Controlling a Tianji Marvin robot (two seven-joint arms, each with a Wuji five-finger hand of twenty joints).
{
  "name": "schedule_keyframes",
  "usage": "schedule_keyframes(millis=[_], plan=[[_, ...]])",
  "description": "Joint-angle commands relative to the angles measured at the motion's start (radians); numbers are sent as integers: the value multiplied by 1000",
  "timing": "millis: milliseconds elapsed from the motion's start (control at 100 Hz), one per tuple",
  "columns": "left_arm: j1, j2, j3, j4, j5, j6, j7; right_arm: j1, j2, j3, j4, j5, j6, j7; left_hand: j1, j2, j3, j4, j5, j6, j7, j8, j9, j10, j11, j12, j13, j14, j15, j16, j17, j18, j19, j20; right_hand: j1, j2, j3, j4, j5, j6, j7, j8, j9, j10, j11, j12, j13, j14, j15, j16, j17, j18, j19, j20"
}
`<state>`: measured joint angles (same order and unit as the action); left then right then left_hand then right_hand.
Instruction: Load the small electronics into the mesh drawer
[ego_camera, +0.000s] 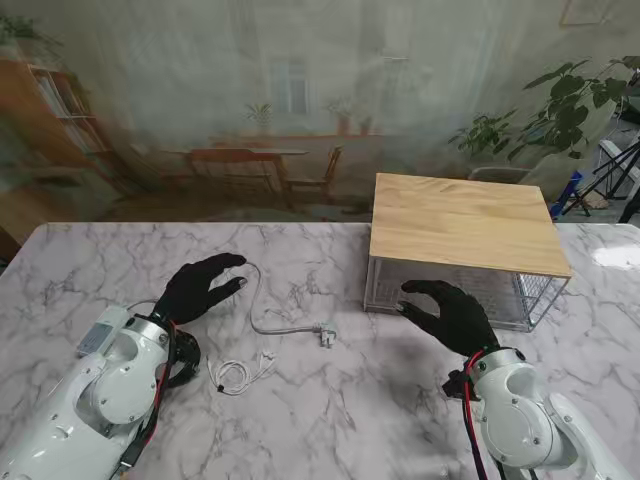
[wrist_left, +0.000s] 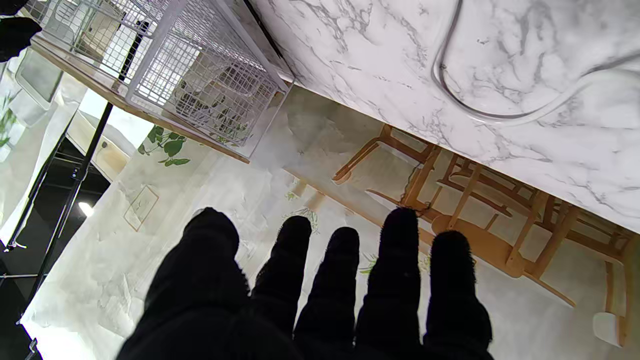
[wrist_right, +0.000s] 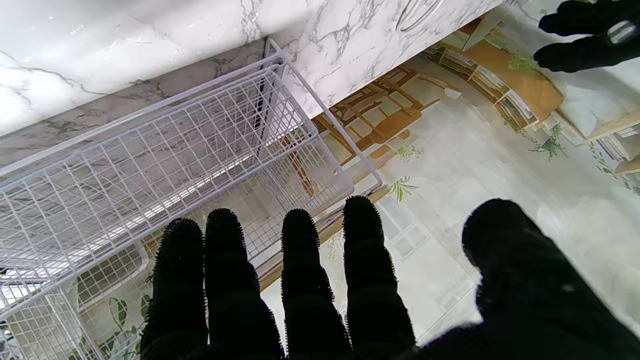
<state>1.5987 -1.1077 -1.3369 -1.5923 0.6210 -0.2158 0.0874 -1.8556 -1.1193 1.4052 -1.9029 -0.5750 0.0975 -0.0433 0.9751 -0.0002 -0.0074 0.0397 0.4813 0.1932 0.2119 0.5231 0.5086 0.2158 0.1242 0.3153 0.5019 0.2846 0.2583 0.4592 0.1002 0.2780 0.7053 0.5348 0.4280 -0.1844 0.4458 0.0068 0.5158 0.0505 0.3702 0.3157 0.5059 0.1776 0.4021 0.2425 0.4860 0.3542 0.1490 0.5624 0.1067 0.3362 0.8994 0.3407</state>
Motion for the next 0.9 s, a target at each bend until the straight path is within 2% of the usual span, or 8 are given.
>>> schedule_keyframes(millis=[0,380,550,730,800,810,890], plan=[[7,0,1,-9,7,-5,-14,-19,-3,3,-11,-1,-8,-7,-26,35,-12,-21,4,1,-18,-8,-4,-19,-4,8,-25,-10,-4,10,-18,6,-26,18,4,35,-24,-13,8,-19,4,20,13,-1,15,9,9,4,-11,-8,-9,12,-13,19],[-6,2,13,3,5,-4,-24,-35,-6,9,-22,-12,-9,-25,-26,36,-13,-22,4,1,-18,-8,-4,-20,-4,9,-27,-10,-5,10,-19,6,-30,20,5,34,-27,-12,9,-19,3,21,14,-2,16,9,10,4,-13,-11,-8,13,-15,24],[-9,0,16,8,9,-1,-17,-55,-9,15,-34,-22,-17,-47,-25,36,-11,-21,4,2,-18,-7,-3,-19,-4,9,-29,-10,-7,9,-21,4,-32,21,0,29,-29,-12,-4,-32,-1,20,14,-23,10,7,12,-3,-11,-11,-14,15,-23,22],[-7,0,13,7,22,2,-6,-74,-6,30,-42,-27,-15,-37,-26,36,-12,-21,5,1,-17,-7,1,-20,-3,10,-25,-10,-5,10,-17,5,-32,22,7,20,-24,-12,9,-8,7,22,9,-4,9,7,15,3,-6,-6,20,-13,-9,28],[-7,-1,11,9,21,1,-2,-89,6,55,-50,-84,-36,6,-28,35,-13,-22,6,1,-17,-7,1,-19,-3,10,-24,-11,-5,10,-17,5,-32,22,7,19,-22,-11,4,14,5,18,-2,4,19,11,3,-8,31,79,46,-40,27,31],[-7,-1,10,9,21,0,-1,-90,7,58,-51,-93,-41,10,-28,35,-13,-22,6,1,-17,-7,1,-19,-2,10,-25,-11,-5,10,-17,5,-32,22,6,16,-18,-11,8,20,6,16,-1,4,22,12,3,-10,30,127,52,-43,37,24],[-9,-1,10,12,22,2,2,-116,23,94,-64,-176,-78,63,-25,36,-11,-21,6,1,-17,-7,0,-19,-3,10,-27,-10,-6,10,-18,5,-33,22,-4,8,-4,-12,12,54,6,8,-23,6,19,10,-27,-37,70,315,76,-72,74,-4]])
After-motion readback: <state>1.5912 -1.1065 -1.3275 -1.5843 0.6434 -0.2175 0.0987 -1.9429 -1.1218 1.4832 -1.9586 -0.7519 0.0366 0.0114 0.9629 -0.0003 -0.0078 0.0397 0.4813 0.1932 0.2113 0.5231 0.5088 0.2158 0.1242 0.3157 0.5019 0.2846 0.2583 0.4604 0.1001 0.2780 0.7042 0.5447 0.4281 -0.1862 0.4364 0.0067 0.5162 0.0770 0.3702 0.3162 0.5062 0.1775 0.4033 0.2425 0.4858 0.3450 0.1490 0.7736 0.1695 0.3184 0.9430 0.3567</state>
